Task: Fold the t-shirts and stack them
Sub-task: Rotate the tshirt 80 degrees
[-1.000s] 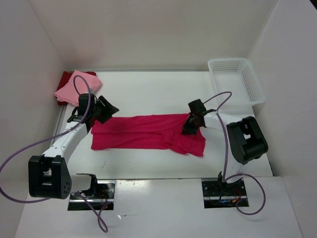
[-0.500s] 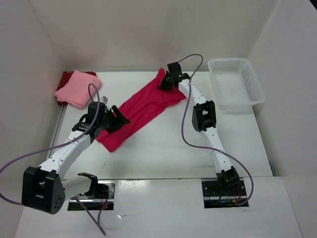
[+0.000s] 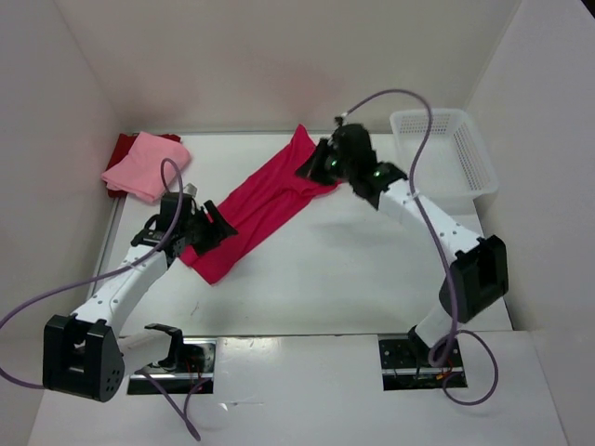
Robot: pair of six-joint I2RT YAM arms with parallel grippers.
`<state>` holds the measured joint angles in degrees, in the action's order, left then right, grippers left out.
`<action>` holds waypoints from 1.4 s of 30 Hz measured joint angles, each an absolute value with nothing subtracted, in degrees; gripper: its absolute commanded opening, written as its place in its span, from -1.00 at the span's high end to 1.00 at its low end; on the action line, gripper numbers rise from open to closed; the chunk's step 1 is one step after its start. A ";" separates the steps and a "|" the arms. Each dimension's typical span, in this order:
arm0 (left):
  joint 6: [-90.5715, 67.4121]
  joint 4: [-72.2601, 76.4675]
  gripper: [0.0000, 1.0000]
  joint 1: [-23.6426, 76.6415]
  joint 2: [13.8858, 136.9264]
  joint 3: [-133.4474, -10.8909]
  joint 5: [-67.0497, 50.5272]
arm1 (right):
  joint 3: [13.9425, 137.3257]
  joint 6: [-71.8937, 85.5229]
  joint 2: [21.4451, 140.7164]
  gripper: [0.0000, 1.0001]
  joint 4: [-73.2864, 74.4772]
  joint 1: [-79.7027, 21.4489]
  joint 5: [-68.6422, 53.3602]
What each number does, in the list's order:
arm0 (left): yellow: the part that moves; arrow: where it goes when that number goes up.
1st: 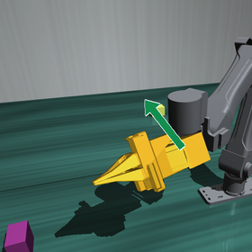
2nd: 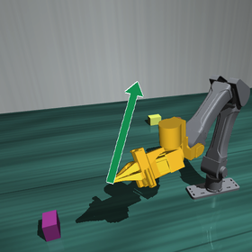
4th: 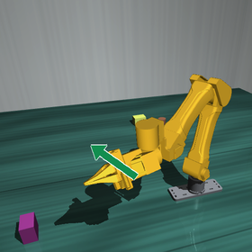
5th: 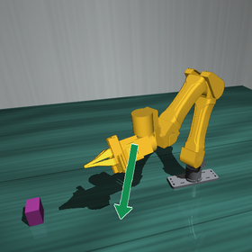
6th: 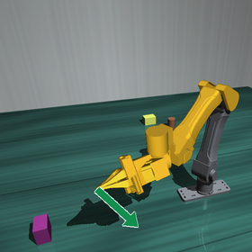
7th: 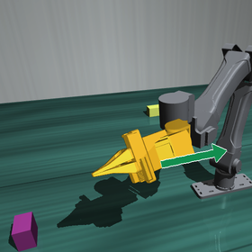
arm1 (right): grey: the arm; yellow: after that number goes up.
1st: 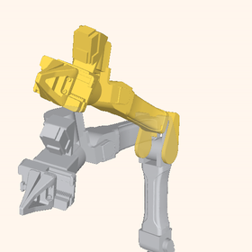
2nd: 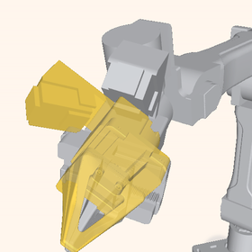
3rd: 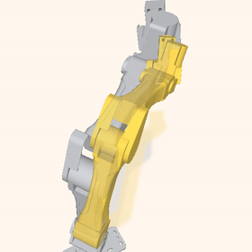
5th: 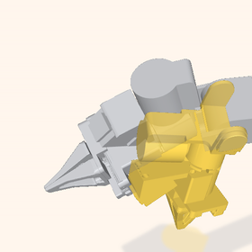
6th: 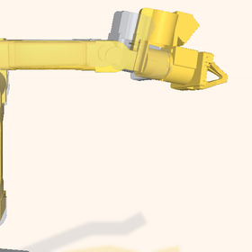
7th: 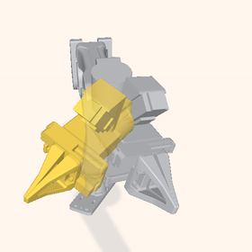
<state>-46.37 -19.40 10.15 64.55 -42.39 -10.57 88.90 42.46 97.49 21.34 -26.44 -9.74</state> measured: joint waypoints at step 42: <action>-42.26 -24.97 -0.22 25.76 74.56 -45.50 -7.22 | 37.15 55.00 80.25 -0.11 16.45 -45.65 -12.91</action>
